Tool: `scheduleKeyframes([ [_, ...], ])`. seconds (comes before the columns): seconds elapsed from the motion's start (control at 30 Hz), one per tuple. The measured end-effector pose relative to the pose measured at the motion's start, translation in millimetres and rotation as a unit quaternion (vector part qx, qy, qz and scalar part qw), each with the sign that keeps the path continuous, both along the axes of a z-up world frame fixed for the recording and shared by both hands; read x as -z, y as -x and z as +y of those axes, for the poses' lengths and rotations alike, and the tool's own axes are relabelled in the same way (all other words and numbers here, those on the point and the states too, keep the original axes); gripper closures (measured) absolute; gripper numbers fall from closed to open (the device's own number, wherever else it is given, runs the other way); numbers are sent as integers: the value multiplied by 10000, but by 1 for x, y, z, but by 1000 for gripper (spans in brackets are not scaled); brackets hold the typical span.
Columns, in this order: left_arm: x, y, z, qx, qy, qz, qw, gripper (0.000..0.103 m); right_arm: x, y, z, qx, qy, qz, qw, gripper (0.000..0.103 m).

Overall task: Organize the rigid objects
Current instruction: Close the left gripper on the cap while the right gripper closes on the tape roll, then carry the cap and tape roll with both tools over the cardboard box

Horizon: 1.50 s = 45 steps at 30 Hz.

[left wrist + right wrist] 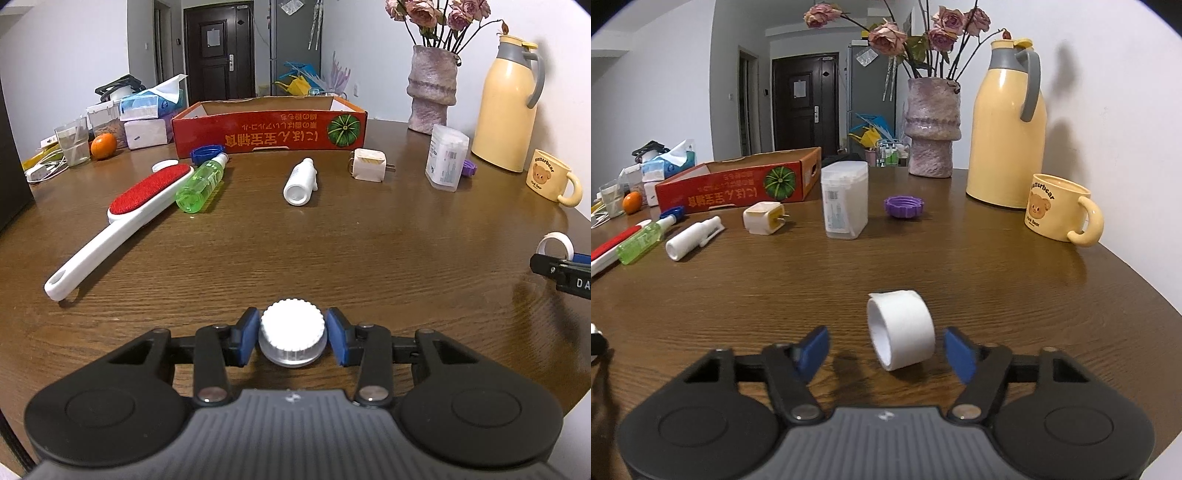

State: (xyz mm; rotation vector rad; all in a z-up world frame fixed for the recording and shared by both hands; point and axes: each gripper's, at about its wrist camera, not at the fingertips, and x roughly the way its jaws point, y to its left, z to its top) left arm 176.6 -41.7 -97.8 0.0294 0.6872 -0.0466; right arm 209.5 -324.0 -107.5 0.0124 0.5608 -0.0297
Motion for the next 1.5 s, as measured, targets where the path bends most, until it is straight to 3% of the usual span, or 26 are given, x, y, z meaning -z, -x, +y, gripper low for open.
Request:
scheduleKeyframes([
  [0.17, -2, -2, -2, 25, -6, -14, 10000, 62, 1, -2, -2, -19, -44, 11, 10000, 58],
  [0.3, -1, -3, -2, 22, 8, -7, 10000, 62, 2, -3, -2, -76, -83, 28, 9999, 79],
  [0.9, -5, -4, 6, 10, 114, -94, 9999, 62, -8, 2, 7, -167, -20, -137, 9998, 80],
  [1.5, -44, -28, 40, -45, 178, -540, 9984, 62, -44, -14, 53, -424, 148, -436, 9980, 80],
])
